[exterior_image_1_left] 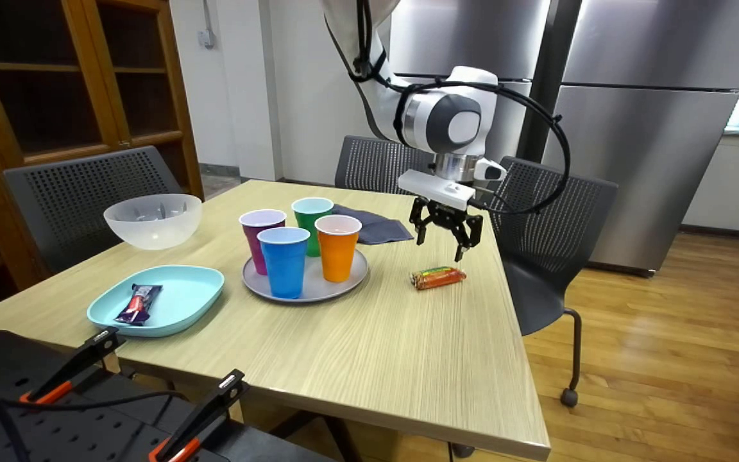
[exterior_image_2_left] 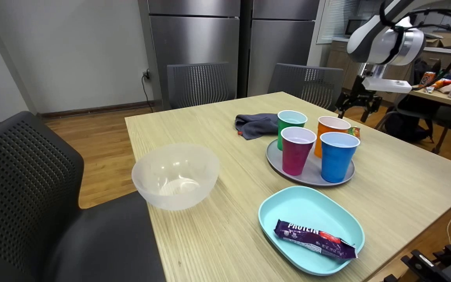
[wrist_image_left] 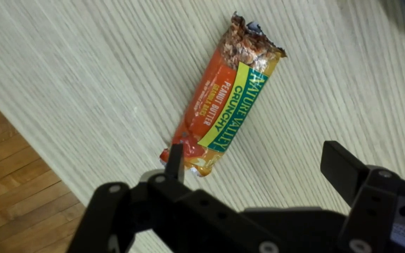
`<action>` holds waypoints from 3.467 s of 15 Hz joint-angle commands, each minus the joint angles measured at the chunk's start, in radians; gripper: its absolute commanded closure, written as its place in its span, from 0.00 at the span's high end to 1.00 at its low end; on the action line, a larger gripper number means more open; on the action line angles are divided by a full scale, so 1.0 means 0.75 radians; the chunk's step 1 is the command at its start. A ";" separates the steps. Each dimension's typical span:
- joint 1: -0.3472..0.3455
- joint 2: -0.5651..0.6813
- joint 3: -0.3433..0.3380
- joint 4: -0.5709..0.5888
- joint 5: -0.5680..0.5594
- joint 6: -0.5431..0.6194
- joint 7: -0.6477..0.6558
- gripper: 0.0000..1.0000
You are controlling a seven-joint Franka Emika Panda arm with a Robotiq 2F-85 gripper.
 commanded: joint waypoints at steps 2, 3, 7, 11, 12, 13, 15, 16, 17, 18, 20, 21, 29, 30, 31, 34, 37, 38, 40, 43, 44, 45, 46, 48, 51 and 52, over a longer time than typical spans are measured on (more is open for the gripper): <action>-0.054 0.079 0.036 0.068 0.012 -0.010 0.029 1.00; -0.052 0.087 0.031 0.058 0.006 0.012 0.032 1.00; -0.072 0.106 0.039 0.059 0.008 -0.002 0.019 1.00; -0.078 0.098 0.046 0.041 0.005 0.003 0.005 1.00; -0.080 0.091 0.049 0.032 0.006 0.010 0.001 1.00; -0.081 0.088 0.052 0.028 0.008 0.013 -0.001 1.00; -0.084 0.082 0.059 0.025 0.007 0.006 -0.010 0.74; -0.085 0.078 0.061 0.018 0.008 0.014 -0.013 0.65; -0.086 0.075 0.063 0.016 0.008 0.017 -0.016 0.58; -0.088 0.072 0.065 0.013 0.009 0.018 -0.019 0.49; -0.091 0.066 0.069 0.006 0.012 0.021 -0.024 0.33; -0.092 0.061 0.070 -0.002 0.012 0.027 -0.026 0.27; -0.108 -0.109 0.060 -0.143 -0.022 0.025 -0.123 0.17; -0.106 -0.144 0.057 -0.173 -0.029 0.029 -0.144 0.17; -0.104 -0.174 0.052 -0.198 -0.040 0.026 -0.168 0.17; -0.099 -0.271 0.046 -0.280 -0.073 0.030 -0.233 0.17; -0.083 -0.377 0.032 -0.364 -0.139 0.021 -0.295 0.17; -0.075 -0.412 0.026 -0.391 -0.163 0.025 -0.303 0.17; -0.063 -0.490 0.018 -0.451 -0.208 0.045 -0.314 0.17; -0.047 -0.584 0.015 -0.520 -0.261 0.062 -0.344 0.17; -0.042 -0.611 0.017 -0.540 -0.271 0.069 -0.354 0.17; -0.035 -0.641 0.018 -0.568 -0.283 0.074 -0.363 0.17; -0.024 -0.672 0.020 -0.592 -0.292 0.076 -0.371 0.17; -0.008 -0.723 0.025 -0.640 -0.304 0.083 -0.404 0.17; 0.027 -0.792 0.031 -0.719 -0.313 0.104 -0.437 0.17; 0.039 -0.817 0.035 -0.745 -0.313 0.110 -0.453 0.17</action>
